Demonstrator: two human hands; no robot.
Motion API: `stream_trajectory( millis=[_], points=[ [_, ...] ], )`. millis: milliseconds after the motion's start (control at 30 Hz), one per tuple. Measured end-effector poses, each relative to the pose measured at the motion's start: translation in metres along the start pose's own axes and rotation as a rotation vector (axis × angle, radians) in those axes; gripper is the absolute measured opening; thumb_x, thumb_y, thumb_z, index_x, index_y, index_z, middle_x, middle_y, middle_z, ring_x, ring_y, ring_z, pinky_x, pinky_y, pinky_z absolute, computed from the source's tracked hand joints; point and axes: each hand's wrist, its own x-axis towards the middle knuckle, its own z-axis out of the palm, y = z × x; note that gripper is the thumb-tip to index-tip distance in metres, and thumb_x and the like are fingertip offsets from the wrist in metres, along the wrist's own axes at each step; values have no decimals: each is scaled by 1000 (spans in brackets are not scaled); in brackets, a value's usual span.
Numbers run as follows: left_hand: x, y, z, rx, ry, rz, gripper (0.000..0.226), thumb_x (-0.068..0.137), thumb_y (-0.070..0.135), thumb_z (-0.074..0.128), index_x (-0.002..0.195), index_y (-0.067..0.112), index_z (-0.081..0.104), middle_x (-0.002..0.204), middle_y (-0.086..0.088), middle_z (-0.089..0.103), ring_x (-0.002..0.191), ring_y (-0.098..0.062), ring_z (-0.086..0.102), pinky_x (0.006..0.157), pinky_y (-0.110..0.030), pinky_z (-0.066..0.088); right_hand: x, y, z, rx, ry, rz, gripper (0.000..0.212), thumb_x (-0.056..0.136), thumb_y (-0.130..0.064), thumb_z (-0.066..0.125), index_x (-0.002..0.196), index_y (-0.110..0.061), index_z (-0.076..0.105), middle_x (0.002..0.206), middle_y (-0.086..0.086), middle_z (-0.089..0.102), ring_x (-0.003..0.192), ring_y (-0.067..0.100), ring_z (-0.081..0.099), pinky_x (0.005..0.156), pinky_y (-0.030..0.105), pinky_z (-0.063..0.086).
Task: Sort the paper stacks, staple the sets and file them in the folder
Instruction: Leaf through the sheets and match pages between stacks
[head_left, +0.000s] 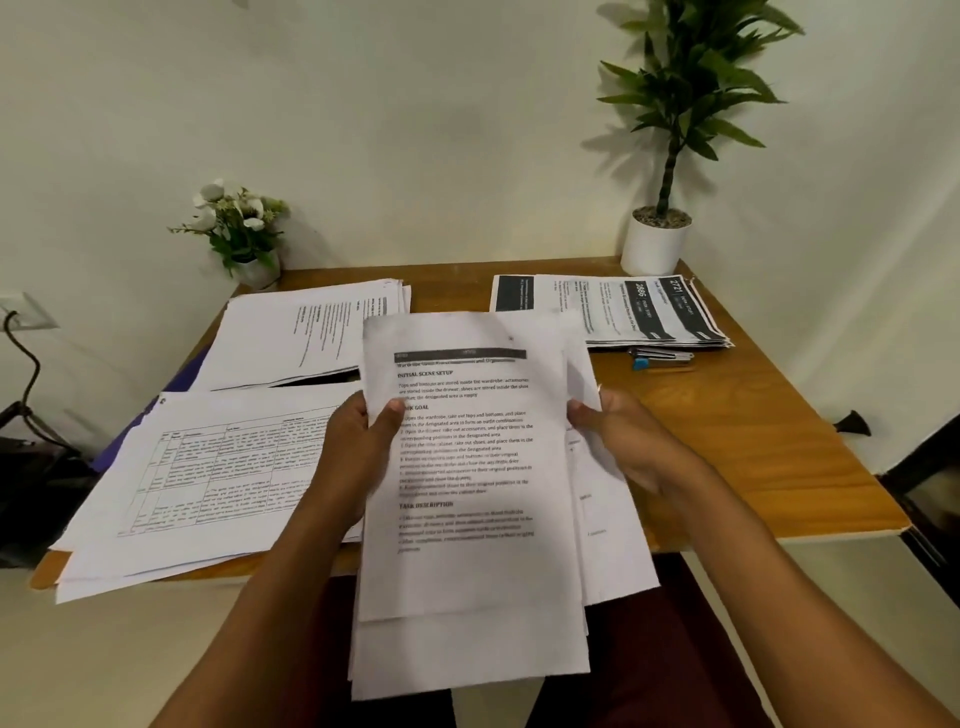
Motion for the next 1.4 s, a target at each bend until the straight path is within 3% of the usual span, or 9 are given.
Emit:
stream_trajectory(
  millis=[133, 233, 400, 500, 600, 700, 867, 1233, 1400],
  points=[
    [2, 24, 27, -33, 30, -29, 22, 104, 38, 54, 120, 24, 58, 104, 6, 73, 89, -14, 73, 68, -30, 58, -4, -7, 2, 389, -26, 39, 28, 104, -25, 55, 127, -11, 64, 118, 12, 74, 105, 30, 73, 90, 46, 60],
    [5, 32, 42, -149, 45, -133, 21, 106, 34, 49, 122, 23, 57, 104, 6, 72, 91, -14, 71, 69, -30, 54, -8, -10, 0, 413, -16, 36, 33, 105, -31, 54, 127, -9, 65, 117, 14, 74, 100, 29, 74, 81, 41, 62],
    [0, 32, 50, -96, 46, -154, 20, 107, 29, 51, 120, 17, 59, 93, 12, 68, 80, -6, 67, 51, -17, 50, -11, -9, 3, 433, -89, 11, 51, 101, -59, 40, 133, -27, 63, 123, 9, 72, 112, 27, 70, 97, 49, 56],
    [-6, 34, 51, 3, 106, -66, 26, 105, 27, 54, 128, 15, 57, 101, 12, 67, 79, -1, 66, 51, -10, 47, -18, -15, 2, 340, -122, -58, 44, 93, -55, 54, 128, -30, 61, 122, 1, 73, 107, 18, 73, 87, 39, 60],
    [-13, 56, 51, -13, 163, 69, 36, 103, 30, 57, 136, 23, 46, 120, 8, 65, 91, -3, 68, 62, -13, 55, -18, -26, 1, 144, 60, -155, 30, 85, -24, 79, 112, -21, 66, 106, -4, 78, 96, 17, 75, 81, 35, 62],
    [-21, 102, 48, -106, 207, 329, 36, 102, 29, 59, 134, 21, 45, 119, 5, 69, 101, -10, 72, 75, -25, 61, -19, -58, -3, 162, 232, -341, 22, 86, -13, 79, 103, -21, 69, 90, -10, 78, 86, 14, 76, 72, 28, 62],
    [-31, 149, 45, -203, 178, 621, 19, 102, 19, 60, 119, 17, 52, 111, 6, 69, 100, -7, 71, 75, -18, 58, -22, -90, -5, 223, 267, -557, 21, 85, -7, 78, 93, -25, 70, 89, -10, 79, 86, 17, 76, 75, 33, 63],
    [-33, 71, 43, -126, 8, 336, 18, 96, 33, 66, 112, 35, 61, 98, 23, 74, 93, -4, 73, 66, -17, 57, -8, -34, 13, 97, 203, -380, 10, 89, -24, 76, 92, -27, 68, 81, -17, 74, 78, -3, 71, 63, 13, 56],
    [-40, 44, 50, -91, -43, 233, 27, 96, 32, 65, 123, 26, 61, 101, 14, 74, 96, -5, 72, 64, -15, 56, -4, -13, 20, 49, 192, -306, 14, 96, -33, 66, 106, -24, 68, 96, -8, 75, 92, 14, 73, 61, 16, 54]
  ],
)
